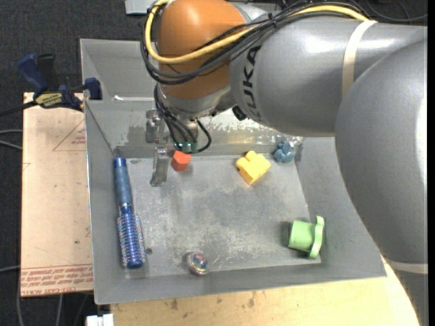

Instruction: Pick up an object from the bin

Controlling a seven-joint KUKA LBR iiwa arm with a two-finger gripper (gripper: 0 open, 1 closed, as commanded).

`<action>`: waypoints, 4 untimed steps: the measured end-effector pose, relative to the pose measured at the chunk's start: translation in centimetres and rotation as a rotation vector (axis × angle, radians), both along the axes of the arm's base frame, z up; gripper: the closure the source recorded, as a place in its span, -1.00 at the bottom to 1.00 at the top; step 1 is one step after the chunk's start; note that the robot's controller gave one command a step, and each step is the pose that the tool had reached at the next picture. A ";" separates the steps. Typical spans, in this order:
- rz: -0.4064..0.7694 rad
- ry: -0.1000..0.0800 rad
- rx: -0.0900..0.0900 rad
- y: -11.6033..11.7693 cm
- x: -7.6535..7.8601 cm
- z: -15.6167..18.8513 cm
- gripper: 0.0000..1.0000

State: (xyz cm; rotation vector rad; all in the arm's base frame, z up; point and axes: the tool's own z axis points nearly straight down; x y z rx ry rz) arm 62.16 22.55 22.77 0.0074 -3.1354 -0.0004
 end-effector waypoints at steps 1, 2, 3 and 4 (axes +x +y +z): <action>-0.038 -0.001 -0.005 2.6 -3.6 -14.5 -1.00; 0.288 -0.012 -0.009 1.4 -9.3 -15.6 -1.00; 0.429 -0.014 0.000 -6.0 -12.2 -4.3 -1.00; 0.750 -0.001 0.003 -7.5 -13.7 -13.0 -1.00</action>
Offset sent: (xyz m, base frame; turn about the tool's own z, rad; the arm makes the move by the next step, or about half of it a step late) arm -0.0348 0.0265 -0.1426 0.0421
